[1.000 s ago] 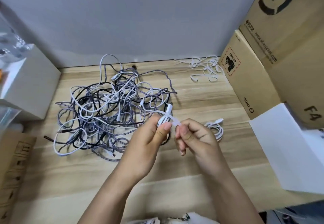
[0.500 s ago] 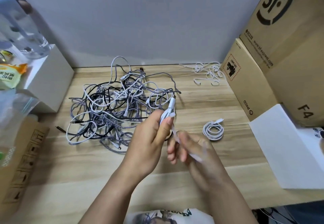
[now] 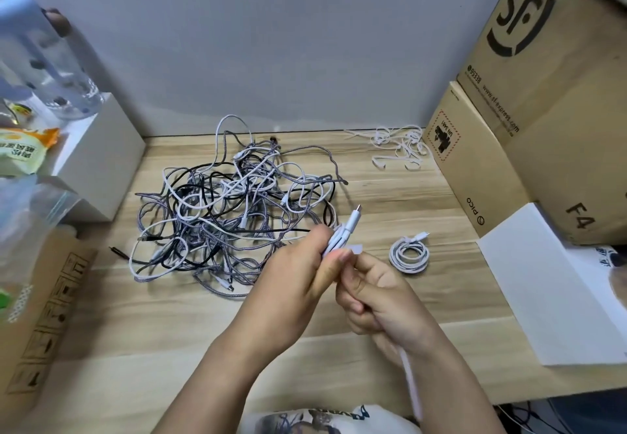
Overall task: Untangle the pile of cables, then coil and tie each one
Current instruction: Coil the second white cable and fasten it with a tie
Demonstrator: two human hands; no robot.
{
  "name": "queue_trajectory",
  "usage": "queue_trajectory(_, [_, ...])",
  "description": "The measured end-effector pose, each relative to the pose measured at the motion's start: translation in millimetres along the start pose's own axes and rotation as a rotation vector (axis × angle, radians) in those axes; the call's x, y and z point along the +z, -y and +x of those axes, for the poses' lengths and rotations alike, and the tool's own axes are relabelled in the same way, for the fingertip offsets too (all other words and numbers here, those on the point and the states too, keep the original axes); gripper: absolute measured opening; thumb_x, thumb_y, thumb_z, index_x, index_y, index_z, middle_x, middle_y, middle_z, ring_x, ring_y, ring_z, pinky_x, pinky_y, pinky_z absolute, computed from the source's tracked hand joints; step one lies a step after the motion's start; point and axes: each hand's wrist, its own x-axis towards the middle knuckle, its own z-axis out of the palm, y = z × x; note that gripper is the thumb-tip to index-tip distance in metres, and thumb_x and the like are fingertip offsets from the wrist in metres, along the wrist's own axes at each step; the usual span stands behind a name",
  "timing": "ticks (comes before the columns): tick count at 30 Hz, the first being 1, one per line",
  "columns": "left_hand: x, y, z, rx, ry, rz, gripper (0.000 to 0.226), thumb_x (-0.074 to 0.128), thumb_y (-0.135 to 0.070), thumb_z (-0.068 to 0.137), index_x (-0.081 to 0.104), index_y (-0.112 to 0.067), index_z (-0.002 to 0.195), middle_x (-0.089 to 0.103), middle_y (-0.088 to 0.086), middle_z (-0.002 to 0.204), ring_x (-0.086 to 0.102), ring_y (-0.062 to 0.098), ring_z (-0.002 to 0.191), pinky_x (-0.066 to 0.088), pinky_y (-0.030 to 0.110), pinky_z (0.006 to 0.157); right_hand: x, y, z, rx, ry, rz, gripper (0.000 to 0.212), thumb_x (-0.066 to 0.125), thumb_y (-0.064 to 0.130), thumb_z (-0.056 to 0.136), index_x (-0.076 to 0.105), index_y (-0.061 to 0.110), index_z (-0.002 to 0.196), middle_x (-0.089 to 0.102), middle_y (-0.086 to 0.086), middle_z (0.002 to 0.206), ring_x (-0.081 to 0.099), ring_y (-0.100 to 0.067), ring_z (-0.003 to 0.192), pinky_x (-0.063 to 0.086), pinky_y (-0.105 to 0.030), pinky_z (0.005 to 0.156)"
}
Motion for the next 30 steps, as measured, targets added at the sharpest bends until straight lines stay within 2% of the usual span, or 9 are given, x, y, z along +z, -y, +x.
queue_trajectory(3, [0.5, 0.8, -0.8, 0.001, -0.014, -0.018, 0.042, 0.035, -0.056, 0.085, 0.039, -0.015, 0.078, 0.043, 0.006, 0.068, 0.033, 0.012, 0.055, 0.031, 0.025, 0.051, 6.5, 0.3, 0.2, -0.089, -0.103, -0.088, 0.013, 0.055, 0.025, 0.076, 0.063, 0.015, 0.077, 0.04, 0.012, 0.051, 0.022, 0.003, 0.037, 0.015, -0.008, 0.033])
queue_trajectory(6, [-1.6, 0.1, -1.7, -0.026, -0.044, -0.067, 0.044, 0.039, -0.055, 0.085, 0.043, -0.012, 0.082, 0.043, 0.011, 0.067, 0.034, 0.017, 0.057, 0.029, 0.028, 0.052, 8.1, 0.6, -0.4, -0.189, -0.232, -0.012, 0.022, 0.054, 0.024, 0.075, 0.058, 0.02, 0.053, 0.03, 0.009, 0.048, 0.019, 0.001, 0.036, 0.015, -0.01, 0.034])
queue_trajectory(10, [-6.9, -3.5, -2.4, -0.086, -0.056, -0.126, 0.024, 0.043, -0.058, 0.082, 0.039, -0.035, 0.088, 0.048, 0.02, 0.067, 0.043, 0.027, 0.063, 0.035, 0.037, 0.059, 5.7, -3.5, -2.1, -0.247, -0.378, -0.059, 0.03, 0.056, 0.023, 0.073, 0.044, 0.022, 0.046, 0.022, 0.009, 0.045, 0.014, -0.004, 0.038, 0.01, -0.016, 0.038])
queue_trajectory(12, [-7.4, -4.8, -3.0, -0.088, -0.028, -0.128, 0.022, 0.044, -0.059, 0.08, 0.036, -0.042, 0.091, 0.047, 0.017, 0.063, 0.041, 0.025, 0.058, 0.033, 0.035, 0.056, 5.2, -6.5, -0.7, -0.265, -0.464, -0.17, 0.036, 0.06, 0.025, 0.071, 0.039, 0.019, 0.041, 0.021, 0.009, 0.046, 0.014, -0.005, 0.04, 0.012, -0.017, 0.039])
queue_trajectory(16, [-0.2, -4.6, -4.1, -0.081, 0.061, -0.027, 0.022, 0.043, -0.056, 0.083, 0.031, -0.042, 0.095, 0.043, -0.004, 0.053, 0.034, 0.011, 0.049, 0.026, 0.028, 0.049, 9.1, -7.6, 0.6, -0.357, -0.557, -0.479, 0.039, 0.061, 0.029, 0.069, 0.035, 0.018, 0.042, 0.023, 0.012, 0.046, 0.019, -0.004, 0.046, 0.018, -0.019, 0.044])
queue_trajectory(19, [1.9, -3.0, -4.2, -0.085, 0.092, -0.008, 0.029, 0.038, -0.064, 0.082, 0.031, -0.04, 0.096, 0.047, 0.004, 0.058, 0.037, 0.014, 0.052, 0.03, 0.033, 0.052, 13.1, -5.5, -2.5, -0.395, -0.531, -0.543, 0.039, 0.063, 0.036, 0.066, 0.039, 0.019, 0.04, 0.024, 0.012, 0.041, 0.022, -0.003, 0.044, 0.02, -0.015, 0.043])
queue_trajectory(22, [0.1, -2.9, -3.9, -0.073, 0.102, -0.107, 0.031, 0.037, -0.066, 0.08, 0.034, -0.04, 0.096, 0.051, 0.01, 0.064, 0.041, 0.018, 0.057, 0.034, 0.035, 0.055, 14.4, -4.2, -3.6, -0.364, -0.421, -0.472, 0.036, 0.056, 0.05, 0.061, 0.052, 0.021, 0.041, 0.027, 0.011, 0.039, 0.023, -0.002, 0.04, 0.022, -0.012, 0.042])
queue_trajectory(25, [-1.5, -3.7, -2.3, -0.08, 0.105, -0.251, 0.024, 0.043, -0.059, 0.081, 0.039, -0.039, 0.093, 0.045, 0.004, 0.063, 0.041, 0.025, 0.063, 0.035, 0.036, 0.057, 14.9, -4.3, -3.2, -0.298, -0.318, -0.304, 0.034, 0.059, 0.049, 0.061, 0.053, 0.021, 0.043, 0.027, 0.013, 0.041, 0.02, -0.001, 0.039, 0.02, -0.012, 0.039])
queue_trajectory(30, [-4.4, -1.0, 0.7, -0.106, 0.107, -0.449, 0.021, 0.049, -0.051, 0.082, 0.044, -0.033, 0.091, 0.042, -0.012, 0.063, 0.036, 0.01, 0.059, 0.034, 0.028, 0.058, 16.5, -6.3, -7.3, -0.346, -0.187, -0.198, 0.03, 0.055, 0.041, 0.069, 0.048, 0.023, 0.047, 0.028, 0.013, 0.044, 0.02, -0.002, 0.04, 0.021, -0.011, 0.038])
